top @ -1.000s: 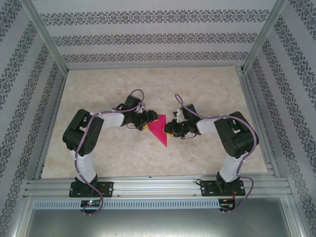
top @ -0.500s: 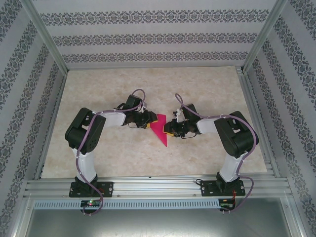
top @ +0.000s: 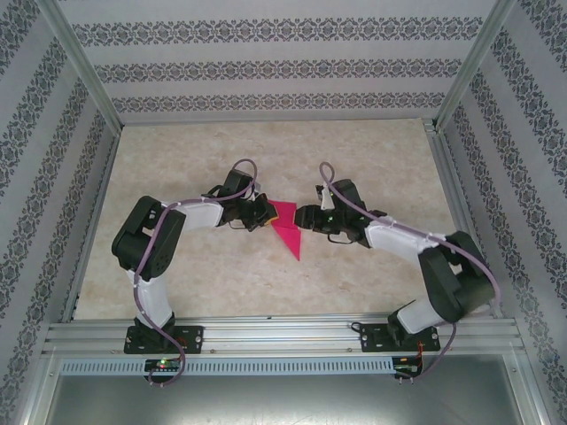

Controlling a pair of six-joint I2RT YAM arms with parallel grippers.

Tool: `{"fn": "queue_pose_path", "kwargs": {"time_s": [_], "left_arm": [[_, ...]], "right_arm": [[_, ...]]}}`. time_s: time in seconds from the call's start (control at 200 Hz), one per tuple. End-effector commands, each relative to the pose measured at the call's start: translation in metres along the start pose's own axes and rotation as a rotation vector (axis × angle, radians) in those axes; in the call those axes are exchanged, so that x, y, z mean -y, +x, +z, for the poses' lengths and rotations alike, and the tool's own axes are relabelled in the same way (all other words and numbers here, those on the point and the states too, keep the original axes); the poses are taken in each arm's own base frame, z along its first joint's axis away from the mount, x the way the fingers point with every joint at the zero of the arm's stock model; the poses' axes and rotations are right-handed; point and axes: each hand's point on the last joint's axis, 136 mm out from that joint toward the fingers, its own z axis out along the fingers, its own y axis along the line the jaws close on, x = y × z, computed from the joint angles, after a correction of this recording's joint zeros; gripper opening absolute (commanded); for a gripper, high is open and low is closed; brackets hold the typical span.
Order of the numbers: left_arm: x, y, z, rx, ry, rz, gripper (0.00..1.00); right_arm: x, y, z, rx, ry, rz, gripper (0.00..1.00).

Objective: Fold a paper plane with a square sheet of paper (pick it up from the middle)
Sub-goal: Fold the wing for the fifth time at the center of the table.

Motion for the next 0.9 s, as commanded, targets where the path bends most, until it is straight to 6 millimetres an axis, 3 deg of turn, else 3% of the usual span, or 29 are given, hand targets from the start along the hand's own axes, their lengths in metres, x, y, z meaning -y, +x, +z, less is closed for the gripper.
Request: {"fn": "queue_pose_path", "kwargs": {"time_s": [0.0,0.115,0.2,0.29,0.56,0.894], "left_arm": [[0.010,-0.005,-0.011,0.051,0.013,-0.006,0.00],[0.008,-0.004,-0.013,0.050,-0.004,-0.012,0.00],[0.008,-0.003,-0.014,0.054,-0.004,-0.014,0.00],[0.007,-0.002,-0.013,0.050,-0.007,-0.016,0.00],[0.005,-0.001,-0.012,0.042,-0.015,-0.017,0.00],[0.005,0.001,-0.013,0.033,-0.020,-0.017,0.00]], "right_arm": [[0.005,0.012,-0.001,0.096,0.140,-0.260,0.67],[-0.021,0.030,0.001,0.113,0.169,-0.518,0.64],[-0.029,0.040,0.007,0.158,0.254,-0.728,0.58],[-0.032,0.045,0.015,0.184,0.332,-0.866,0.57],[-0.019,0.047,0.045,0.155,0.449,-0.980,0.48],[-0.005,0.044,0.060,0.157,0.542,-1.027,0.37]]}}
